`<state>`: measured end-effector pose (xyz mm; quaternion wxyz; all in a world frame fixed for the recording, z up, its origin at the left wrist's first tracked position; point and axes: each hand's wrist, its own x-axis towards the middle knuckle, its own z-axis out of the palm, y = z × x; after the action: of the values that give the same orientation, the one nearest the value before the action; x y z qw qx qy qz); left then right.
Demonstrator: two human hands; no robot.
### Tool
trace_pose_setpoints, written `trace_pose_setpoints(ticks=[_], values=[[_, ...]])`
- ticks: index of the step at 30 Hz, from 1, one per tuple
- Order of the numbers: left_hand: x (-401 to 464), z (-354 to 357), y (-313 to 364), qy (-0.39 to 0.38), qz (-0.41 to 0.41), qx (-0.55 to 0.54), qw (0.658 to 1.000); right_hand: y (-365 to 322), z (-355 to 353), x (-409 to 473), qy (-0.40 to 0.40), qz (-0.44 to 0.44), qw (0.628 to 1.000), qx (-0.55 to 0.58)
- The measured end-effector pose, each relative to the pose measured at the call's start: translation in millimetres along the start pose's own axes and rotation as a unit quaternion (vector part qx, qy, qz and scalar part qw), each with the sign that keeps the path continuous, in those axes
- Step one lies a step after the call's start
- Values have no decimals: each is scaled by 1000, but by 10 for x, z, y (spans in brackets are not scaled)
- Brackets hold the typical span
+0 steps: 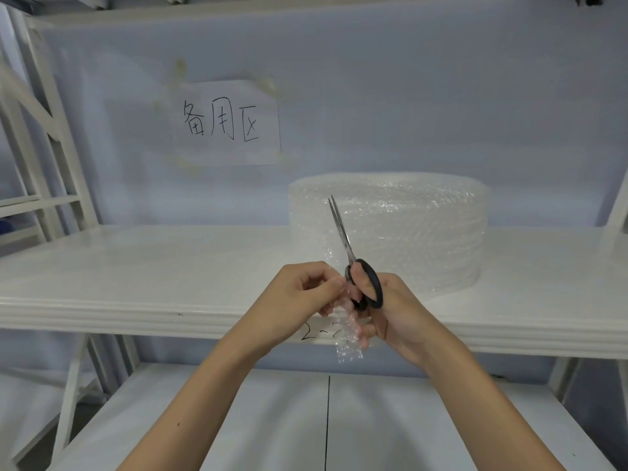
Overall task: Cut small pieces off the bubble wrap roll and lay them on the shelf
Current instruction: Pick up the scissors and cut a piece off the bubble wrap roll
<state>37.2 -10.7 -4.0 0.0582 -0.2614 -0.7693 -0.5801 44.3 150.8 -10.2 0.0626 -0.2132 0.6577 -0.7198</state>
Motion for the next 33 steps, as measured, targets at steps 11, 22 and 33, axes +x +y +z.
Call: trace_pose_setpoints(ticks=[11, 22, 33], values=[[-12, -186, -19, 97, -25, -54, 994, -105, -6, -103, 133, -34, 988, -67], [12, -148, -41, 105, -32, -82, 991, -327, -851, -511, 424, -64, 892, -146], [-25, -183, -113, 104, -33, -73, 991, -286, -1206, -506, 466, 34, 861, -199]])
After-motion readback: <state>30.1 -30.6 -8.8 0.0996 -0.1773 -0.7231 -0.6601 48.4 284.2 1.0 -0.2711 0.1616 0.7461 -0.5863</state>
